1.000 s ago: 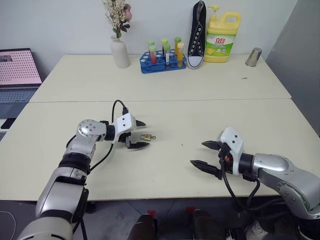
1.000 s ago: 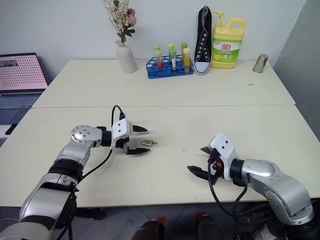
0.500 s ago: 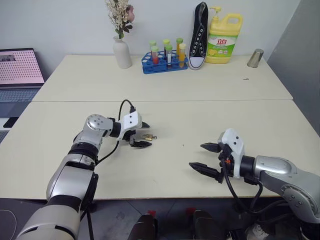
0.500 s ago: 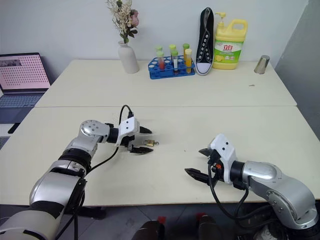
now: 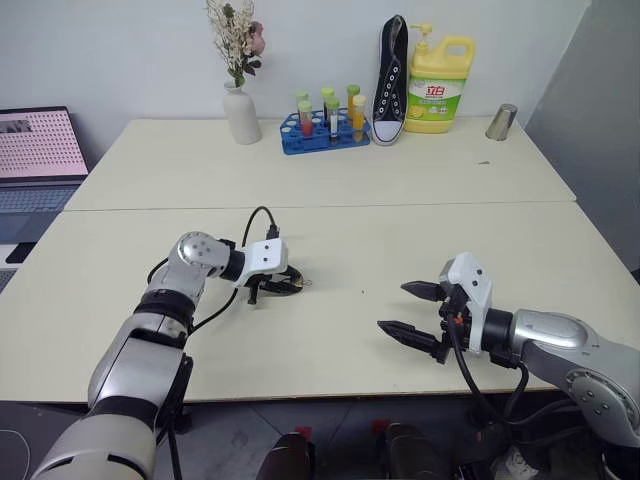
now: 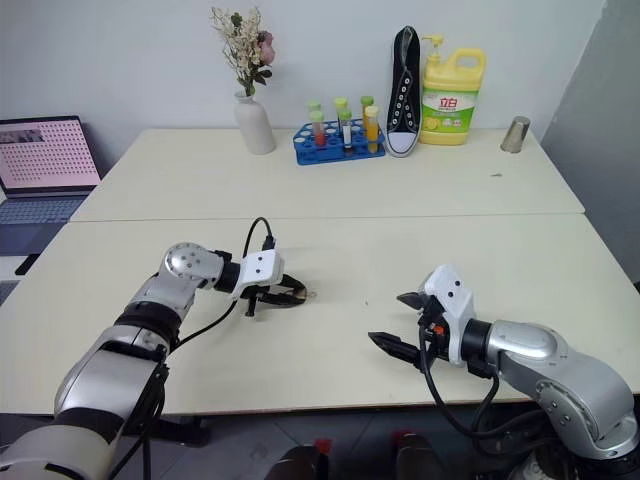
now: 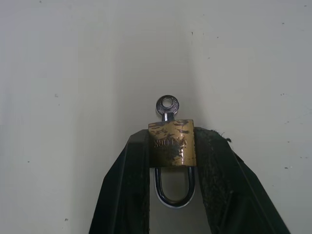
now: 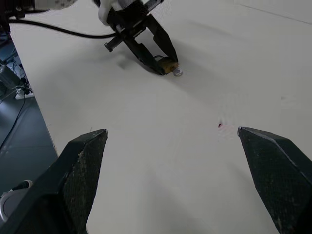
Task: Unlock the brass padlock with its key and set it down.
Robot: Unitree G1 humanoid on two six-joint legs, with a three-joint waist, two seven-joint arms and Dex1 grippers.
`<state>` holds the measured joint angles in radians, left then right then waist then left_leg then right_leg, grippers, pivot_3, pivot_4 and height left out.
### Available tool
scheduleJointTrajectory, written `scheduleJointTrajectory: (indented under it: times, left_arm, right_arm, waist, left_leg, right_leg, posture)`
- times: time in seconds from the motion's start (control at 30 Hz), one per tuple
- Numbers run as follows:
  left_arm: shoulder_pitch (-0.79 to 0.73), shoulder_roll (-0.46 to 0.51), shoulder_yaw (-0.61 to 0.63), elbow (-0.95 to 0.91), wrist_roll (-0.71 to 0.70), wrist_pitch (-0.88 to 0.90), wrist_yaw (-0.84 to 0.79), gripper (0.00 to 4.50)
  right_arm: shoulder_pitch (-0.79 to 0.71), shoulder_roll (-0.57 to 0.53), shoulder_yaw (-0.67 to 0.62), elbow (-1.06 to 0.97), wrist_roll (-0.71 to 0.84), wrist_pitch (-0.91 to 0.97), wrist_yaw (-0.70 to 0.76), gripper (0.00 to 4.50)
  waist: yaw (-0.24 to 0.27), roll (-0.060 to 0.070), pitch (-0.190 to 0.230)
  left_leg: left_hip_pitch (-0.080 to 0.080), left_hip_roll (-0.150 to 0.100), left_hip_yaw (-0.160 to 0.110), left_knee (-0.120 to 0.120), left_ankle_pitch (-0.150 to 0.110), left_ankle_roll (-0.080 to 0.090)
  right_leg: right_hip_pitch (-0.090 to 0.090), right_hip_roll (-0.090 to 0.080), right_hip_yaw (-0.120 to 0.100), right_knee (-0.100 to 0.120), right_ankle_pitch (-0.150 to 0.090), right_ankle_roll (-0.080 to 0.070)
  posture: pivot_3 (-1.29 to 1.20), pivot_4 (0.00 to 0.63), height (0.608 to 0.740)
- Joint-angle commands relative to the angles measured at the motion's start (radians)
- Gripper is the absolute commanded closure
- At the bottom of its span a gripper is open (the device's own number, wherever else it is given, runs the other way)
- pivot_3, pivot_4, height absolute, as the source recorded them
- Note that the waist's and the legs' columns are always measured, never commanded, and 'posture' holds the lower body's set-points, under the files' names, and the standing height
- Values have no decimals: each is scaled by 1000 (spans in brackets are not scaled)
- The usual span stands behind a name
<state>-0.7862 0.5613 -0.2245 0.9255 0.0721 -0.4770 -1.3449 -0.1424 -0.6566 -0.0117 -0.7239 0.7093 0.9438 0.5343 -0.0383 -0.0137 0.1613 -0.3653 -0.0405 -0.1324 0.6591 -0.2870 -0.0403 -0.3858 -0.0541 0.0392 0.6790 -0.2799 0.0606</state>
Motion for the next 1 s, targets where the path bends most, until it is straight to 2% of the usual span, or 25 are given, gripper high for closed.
scheduleJointTrajectory:
  times: [0.03, 0.1, 0.2, 0.3, 0.43, 0.63, 1.0]
  left_arm:
    - [147, 24, 39, -279, -96, -11, -2, 3536]
    - [230, 22, 78, -450, -122, -72, 81, 3536]
    - [301, 15, 107, -607, -111, -139, 184, 3536]
    - [313, 26, 130, -669, 79, -410, 359, 3536]
    - [311, 17, 163, -670, 224, -572, 547, 3536]
    - [344, 10, 164, -728, 307, -592, 712, 3536]
    - [319, 27, 125, -736, 394, -577, 861, 3536]
  right_arm:
    - [12, 1, -21, -35, -17, -78, 17, 0]
    - [24, -7, -23, -25, -34, -103, 27, 0]
    - [25, -18, -24, -9, -26, -113, 50, 0]
    - [1, -15, -22, 19, -20, -154, 95, 0]
    - [-30, 8, 1, 56, -24, -210, 142, 0]
    - [-149, 91, 37, 155, 29, -140, 117, 0]
    - [-276, 166, 96, 239, 27, -36, 75, 0]
  waist:
    - [-1, 0, 0]
    - [4, -1, 1]
    - [11, -4, 3]
    - [16, -4, 3]
    - [13, -4, 3]
    - [7, -4, 3]
    - [9, -3, 3]
  left_leg:
    - [-1, 0, 0, 0, 0, 0]
    - [-2, 3, 0, 0, 0, 0]
    - [-4, 3, -1, 1, 0, 0]
    - [-5, 2, -1, 1, 0, 0]
    - [-3, 0, 0, 0, 0, 0]
    - [-2, 0, 0, -1, 0, 0]
    - [-3, -1, 0, -1, 0, 0]
  right_leg:
    - [-1, 0, 0, 0, 0, 0]
    - [-3, -3, 2, -1, 0, 0]
    - [-3, -3, 1, -1, 0, 0]
    - [-2, -3, 0, -2, 0, 0]
    - [-1, -2, 1, -3, 0, 0]
    - [-2, -1, 1, -3, 0, 0]
    - [-2, -1, 0, -3, 0, 0]
  posture:
    - [0, 150, 740]
    - [0, 150, 740]
    - [0, 150, 740]
    - [0, 150, 740]
    - [0, 150, 740]
    - [0, 150, 740]
    - [0, 150, 740]
